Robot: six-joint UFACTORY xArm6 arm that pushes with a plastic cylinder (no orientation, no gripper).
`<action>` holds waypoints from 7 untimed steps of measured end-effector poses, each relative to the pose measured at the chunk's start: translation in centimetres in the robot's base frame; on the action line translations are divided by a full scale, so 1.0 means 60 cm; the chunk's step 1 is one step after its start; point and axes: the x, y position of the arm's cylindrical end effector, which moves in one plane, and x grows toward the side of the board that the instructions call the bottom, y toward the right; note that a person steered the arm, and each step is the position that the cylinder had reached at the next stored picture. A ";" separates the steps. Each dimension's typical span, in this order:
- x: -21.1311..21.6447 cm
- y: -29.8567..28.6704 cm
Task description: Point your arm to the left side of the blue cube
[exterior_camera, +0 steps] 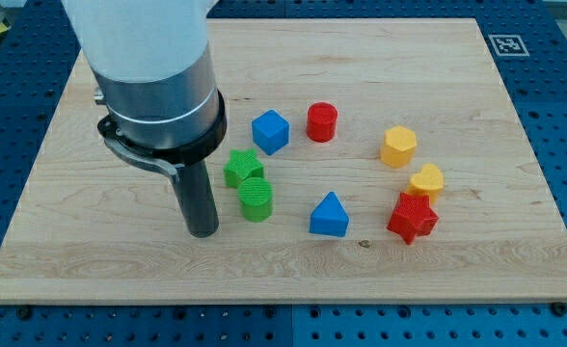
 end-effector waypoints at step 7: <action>-0.195 -0.072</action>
